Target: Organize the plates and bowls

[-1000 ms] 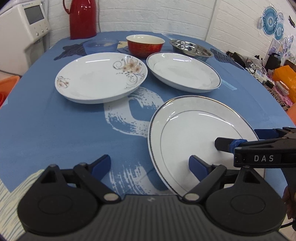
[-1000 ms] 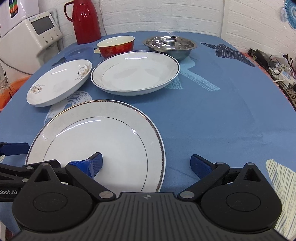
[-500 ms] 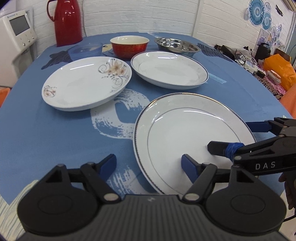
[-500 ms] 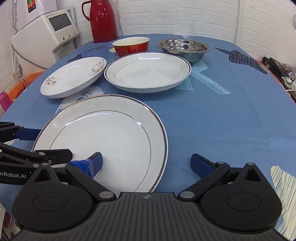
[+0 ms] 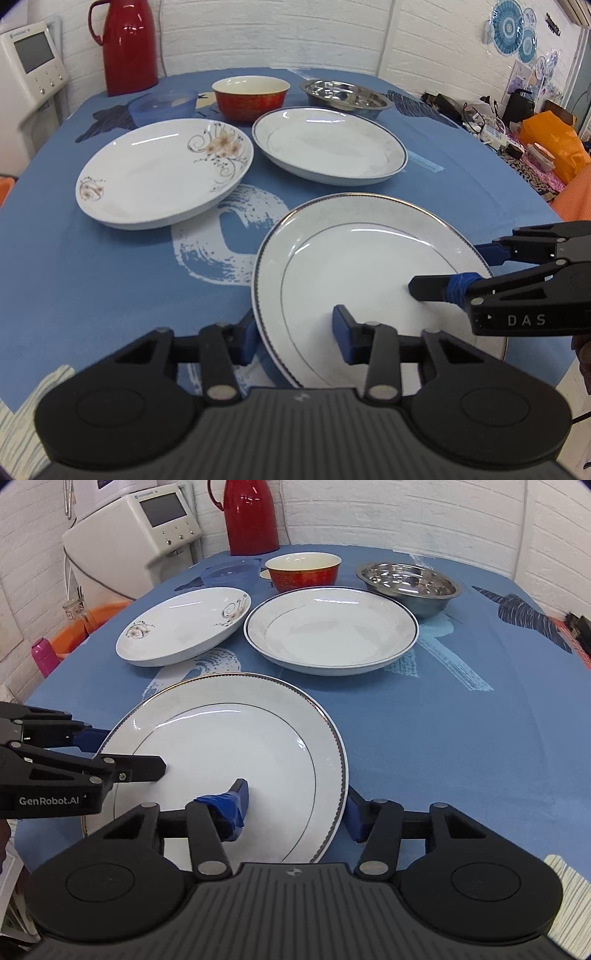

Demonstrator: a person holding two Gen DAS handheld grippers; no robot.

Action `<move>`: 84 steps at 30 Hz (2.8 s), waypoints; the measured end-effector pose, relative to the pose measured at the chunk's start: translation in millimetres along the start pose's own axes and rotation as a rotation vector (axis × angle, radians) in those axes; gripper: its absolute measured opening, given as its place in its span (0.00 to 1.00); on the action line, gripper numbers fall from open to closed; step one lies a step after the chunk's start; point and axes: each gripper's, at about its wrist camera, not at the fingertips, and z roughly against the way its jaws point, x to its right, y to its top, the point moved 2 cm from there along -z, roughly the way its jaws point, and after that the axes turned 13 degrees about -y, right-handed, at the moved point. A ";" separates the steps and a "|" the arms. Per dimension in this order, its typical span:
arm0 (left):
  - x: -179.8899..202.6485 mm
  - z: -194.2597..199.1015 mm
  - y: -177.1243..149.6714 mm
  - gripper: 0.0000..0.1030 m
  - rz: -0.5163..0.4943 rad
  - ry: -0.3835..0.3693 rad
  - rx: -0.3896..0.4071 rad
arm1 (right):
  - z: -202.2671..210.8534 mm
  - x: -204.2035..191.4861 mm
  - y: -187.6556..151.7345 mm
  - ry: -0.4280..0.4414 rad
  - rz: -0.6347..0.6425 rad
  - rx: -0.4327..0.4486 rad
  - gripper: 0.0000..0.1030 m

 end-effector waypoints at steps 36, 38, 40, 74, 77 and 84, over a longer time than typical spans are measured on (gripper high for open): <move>-102.0 70.9 -24.8 0.27 0.161 0.136 0.059 | -1.1 -123.4 15.2 0.117 0.114 0.016 0.45; -107.0 77.2 -24.7 0.60 0.171 0.140 0.071 | 1.2 -114.9 22.2 0.131 0.083 0.021 0.43; -111.4 88.1 -21.2 0.59 0.165 0.150 0.108 | 8.6 -104.1 33.2 0.098 0.038 0.079 0.43; -214.1 46.0 88.1 0.63 0.288 0.240 0.114 | -70.2 -118.3 151.1 0.144 -0.030 0.109 0.46; -218.2 35.9 95.5 0.63 0.311 0.228 0.102 | -92.0 -119.6 170.3 0.059 0.008 0.120 0.46; -216.5 18.0 100.1 0.63 0.299 0.197 0.070 | -133.5 -118.9 170.4 0.084 0.033 -0.022 0.47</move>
